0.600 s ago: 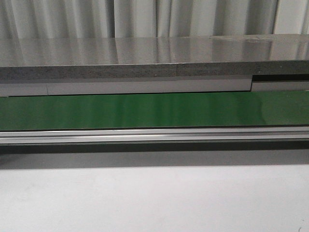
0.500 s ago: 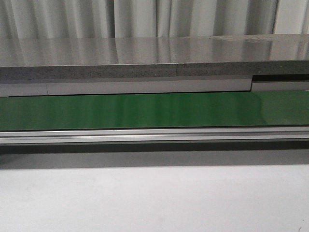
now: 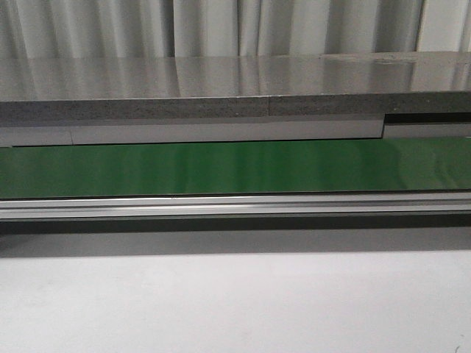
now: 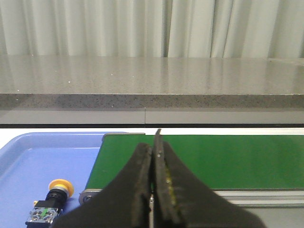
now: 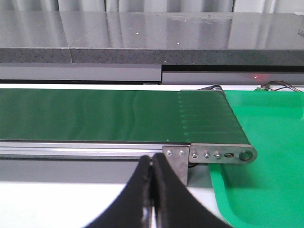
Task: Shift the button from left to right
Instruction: 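Move the open left gripper above the yellow-capped button in the blue tray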
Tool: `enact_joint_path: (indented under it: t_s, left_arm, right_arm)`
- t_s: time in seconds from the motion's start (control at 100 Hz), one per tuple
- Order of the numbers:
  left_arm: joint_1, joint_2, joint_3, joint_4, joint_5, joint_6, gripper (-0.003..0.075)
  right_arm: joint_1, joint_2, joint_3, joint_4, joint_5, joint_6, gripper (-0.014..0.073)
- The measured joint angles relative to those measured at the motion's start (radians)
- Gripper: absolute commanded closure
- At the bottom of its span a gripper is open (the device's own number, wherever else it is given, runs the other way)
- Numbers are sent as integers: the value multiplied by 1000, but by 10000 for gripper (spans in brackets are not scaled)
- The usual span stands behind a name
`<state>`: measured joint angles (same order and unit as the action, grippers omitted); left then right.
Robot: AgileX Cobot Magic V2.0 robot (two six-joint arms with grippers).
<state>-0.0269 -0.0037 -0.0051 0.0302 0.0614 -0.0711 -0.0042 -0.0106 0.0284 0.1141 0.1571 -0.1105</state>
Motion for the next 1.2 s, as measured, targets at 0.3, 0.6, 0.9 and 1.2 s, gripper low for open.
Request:
enact_joint_path:
  t_s: [0.3,0.6,0.9,1.2]
  left_arm:
    - [0,114,-141,-9,159,0,741]
    - [0,448,-531,13,556,0,741]
    - [0,679,-726,21,772,0,741]
    - [0,736,-726,21,788,0,740]
  right_arm:
    - [0,0,0,0,0,0,661]
    - [0,0,0,-2,0,0,661]
    - [0,0,0,-2,0,0,661]
    - [0,0,0,-2,0,0,661]
